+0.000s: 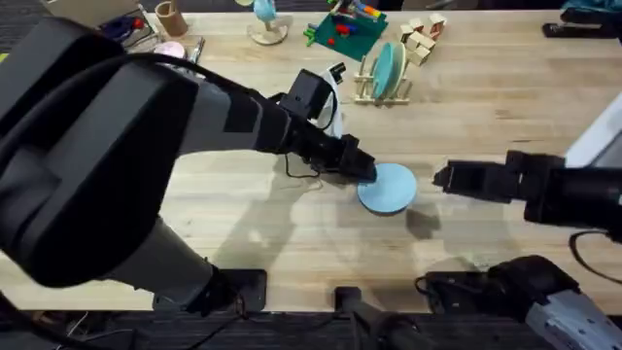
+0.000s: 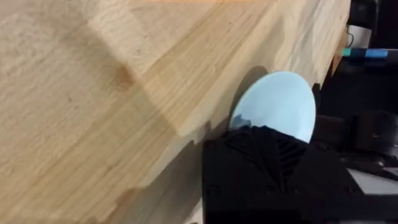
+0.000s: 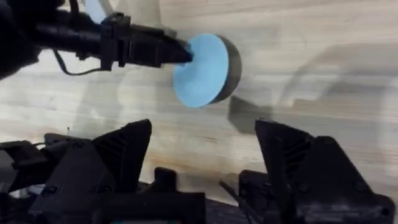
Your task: Pick up the plates from the table one by one and place each into a slot on the dish rack.
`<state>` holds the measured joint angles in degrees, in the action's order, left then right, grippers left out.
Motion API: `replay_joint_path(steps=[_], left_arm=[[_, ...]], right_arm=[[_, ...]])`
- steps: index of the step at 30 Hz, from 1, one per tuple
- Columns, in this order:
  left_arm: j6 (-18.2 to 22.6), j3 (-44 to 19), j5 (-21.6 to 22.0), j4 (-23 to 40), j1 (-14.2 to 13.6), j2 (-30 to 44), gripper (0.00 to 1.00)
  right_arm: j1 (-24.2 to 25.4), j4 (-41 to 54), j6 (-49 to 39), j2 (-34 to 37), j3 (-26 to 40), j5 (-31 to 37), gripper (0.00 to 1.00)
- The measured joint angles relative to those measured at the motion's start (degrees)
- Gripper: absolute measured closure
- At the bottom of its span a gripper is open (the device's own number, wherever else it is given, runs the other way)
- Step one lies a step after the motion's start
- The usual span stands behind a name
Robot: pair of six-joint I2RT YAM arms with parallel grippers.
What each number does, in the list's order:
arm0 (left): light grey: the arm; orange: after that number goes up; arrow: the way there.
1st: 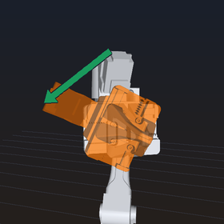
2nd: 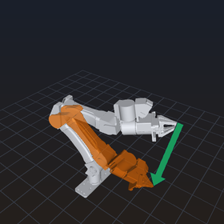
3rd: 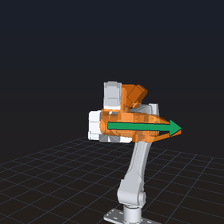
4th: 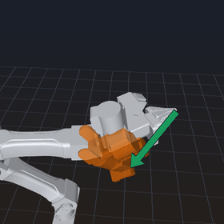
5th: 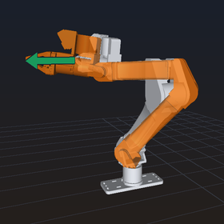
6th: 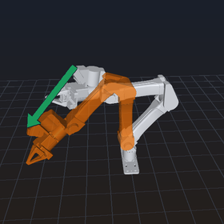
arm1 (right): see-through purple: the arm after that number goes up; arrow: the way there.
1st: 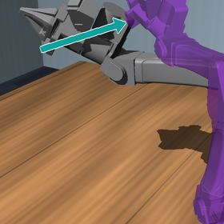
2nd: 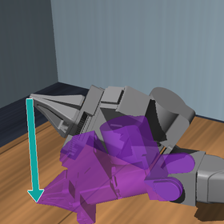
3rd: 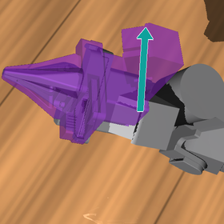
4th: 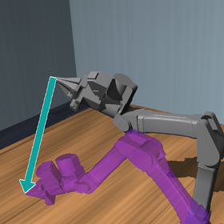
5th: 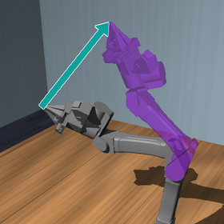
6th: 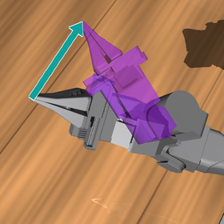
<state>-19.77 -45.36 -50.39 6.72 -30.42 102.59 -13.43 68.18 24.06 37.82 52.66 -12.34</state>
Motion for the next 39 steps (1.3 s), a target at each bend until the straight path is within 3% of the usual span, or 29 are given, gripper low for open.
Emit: replay_joint_path(steps=[13, 39], left_arm=[[0.0, -0.1, 0.3, -0.1, -0.2, 0.0, 0.96], [-0.2, -0.1, 0.3, -0.1, -0.2, 0.0, 0.96]], right_arm=[[0.0, -2.6, 3.4, -0.7, -7.4, -5.6, 0.007], [0.0, -26.4, 18.9, -0.7, -29.0, -11.3, 0.013]])
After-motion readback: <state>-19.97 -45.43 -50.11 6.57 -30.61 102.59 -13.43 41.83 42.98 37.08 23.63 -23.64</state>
